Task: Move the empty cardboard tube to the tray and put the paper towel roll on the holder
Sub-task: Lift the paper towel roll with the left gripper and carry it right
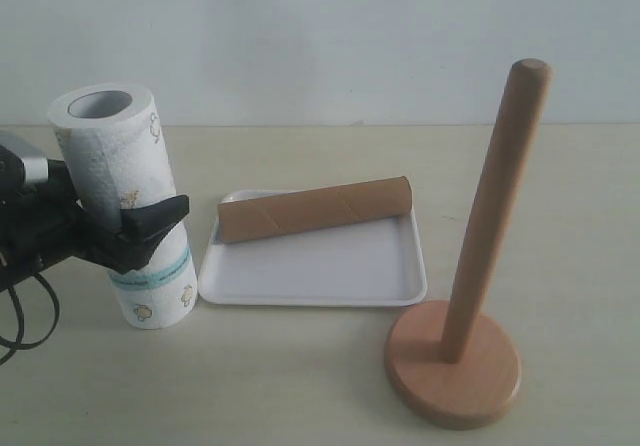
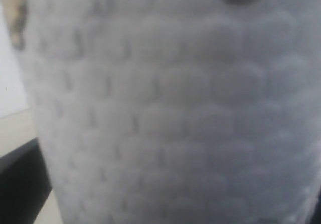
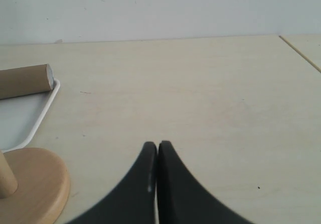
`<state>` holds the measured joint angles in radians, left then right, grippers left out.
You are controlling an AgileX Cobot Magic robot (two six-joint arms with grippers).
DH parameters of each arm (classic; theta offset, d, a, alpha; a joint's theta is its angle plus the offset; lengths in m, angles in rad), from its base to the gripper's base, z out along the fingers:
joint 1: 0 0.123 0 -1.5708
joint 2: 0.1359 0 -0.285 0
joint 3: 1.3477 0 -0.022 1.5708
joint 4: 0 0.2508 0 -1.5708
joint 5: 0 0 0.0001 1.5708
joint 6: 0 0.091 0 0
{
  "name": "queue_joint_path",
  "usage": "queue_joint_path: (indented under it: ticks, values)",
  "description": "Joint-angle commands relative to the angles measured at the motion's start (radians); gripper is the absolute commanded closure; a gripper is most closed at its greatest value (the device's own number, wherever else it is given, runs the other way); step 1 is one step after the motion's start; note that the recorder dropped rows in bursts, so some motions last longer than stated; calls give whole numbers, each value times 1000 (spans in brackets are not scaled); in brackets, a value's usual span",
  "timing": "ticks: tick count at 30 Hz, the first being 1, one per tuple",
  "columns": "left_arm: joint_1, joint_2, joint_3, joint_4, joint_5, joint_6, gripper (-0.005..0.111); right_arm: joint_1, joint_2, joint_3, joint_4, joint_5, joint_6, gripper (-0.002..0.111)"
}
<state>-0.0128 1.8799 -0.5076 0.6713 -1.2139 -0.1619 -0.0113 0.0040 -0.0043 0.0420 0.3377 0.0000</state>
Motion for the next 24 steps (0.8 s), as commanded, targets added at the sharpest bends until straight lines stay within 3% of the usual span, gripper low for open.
queue_joint_path:
  ticks: [1, 2, 3, 6, 9, 19, 24]
  values:
    - [2, 4, -18, 48, -7, -70, 21, -5, -4, 4, -1, -5, 0, 108]
    - [2, 4, -18, 55, -7, -70, 31, -5, -4, 4, -1, -5, 0, 108]
    - [2, 4, -16, 57, -7, -70, 54, -5, -4, 4, -1, -5, 0, 108]
    - [2, 4, -16, 58, -7, -70, 82, -5, -4, 4, -1, -5, 0, 108]
    - [2, 4, -16, 58, -7, -70, 103, -5, -4, 4, -1, -5, 0, 108]
    - [2, -1, -16, 48, -7, -70, 103, -5, -4, 4, -1, -5, 0, 108]
    - [2, -165, -14, 51, 4, -70, 103, -5, -4, 4, -1, -5, 0, 108]
